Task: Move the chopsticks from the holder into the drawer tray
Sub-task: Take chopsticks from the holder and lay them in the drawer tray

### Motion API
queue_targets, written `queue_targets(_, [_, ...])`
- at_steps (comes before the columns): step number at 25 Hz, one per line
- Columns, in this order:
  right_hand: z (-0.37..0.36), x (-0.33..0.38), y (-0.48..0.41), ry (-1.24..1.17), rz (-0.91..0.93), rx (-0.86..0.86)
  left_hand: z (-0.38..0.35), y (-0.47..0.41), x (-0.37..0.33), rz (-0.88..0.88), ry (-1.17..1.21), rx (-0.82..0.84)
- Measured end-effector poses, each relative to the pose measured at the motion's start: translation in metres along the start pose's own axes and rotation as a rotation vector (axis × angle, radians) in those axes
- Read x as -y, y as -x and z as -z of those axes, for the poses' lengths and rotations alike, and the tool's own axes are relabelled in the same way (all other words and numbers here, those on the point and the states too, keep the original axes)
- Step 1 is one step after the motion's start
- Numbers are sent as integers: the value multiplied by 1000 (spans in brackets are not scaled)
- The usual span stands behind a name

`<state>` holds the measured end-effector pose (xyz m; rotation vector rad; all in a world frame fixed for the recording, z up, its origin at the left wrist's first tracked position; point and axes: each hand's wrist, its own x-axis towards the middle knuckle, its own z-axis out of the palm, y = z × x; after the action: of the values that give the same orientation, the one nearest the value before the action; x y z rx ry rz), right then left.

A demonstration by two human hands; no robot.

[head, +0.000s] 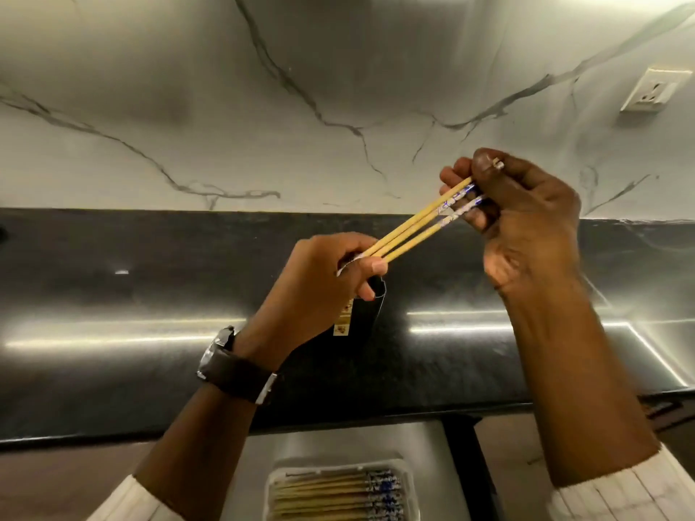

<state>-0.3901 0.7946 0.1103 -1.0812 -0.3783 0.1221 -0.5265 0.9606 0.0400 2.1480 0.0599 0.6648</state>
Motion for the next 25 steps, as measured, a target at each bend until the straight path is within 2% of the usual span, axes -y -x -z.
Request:
queue_targets(2, [5, -3, 10, -23, -93, -28, -2, 12, -1, 43, 70, 77])
queue_targets(4, [13, -6, 18, 13, -186, -18, -7, 25, 2, 97, 114, 69])
queue_targets(8, [35, -8, 25, 267, -325, 107, -10, 45, 8, 298, 245, 70])
queue_targets(11, [44, -6, 30, 370, -415, 117, -7, 57, 7, 363, 276, 64])
queue_targets(13, [47, -7, 37, 314, -414, 35, -1, 66, 6, 461, 396, -100])
queue_targets(15, [52, -11, 49, 164, -409, -103, 0, 74, 5, 614, 675, -424])
queue_targets(17, [51, -24, 69, -94, -419, -261, -8, 81, 4, 759, 994, -810])
queue_targets(18, [48, -33, 84, -219, -419, -321, -16, 83, 1, 805, 1083, -928])
queue_targets(19, [42, -44, 100, -314, -422, -367, -27, 85, -3, 829, 1145, -967])
queue_targets(21, [25, -67, 133, -384, -455, -424, -51, 86, -15, 859, 1250, -920])
queue_targets(23, [9, -88, 165, -322, -512, -433, -67, 87, -27, 896, 1335, -878])
queue_targets(25, [1, -102, 188, -161, -530, -395, -72, 89, -34, 871, 1414, -872])
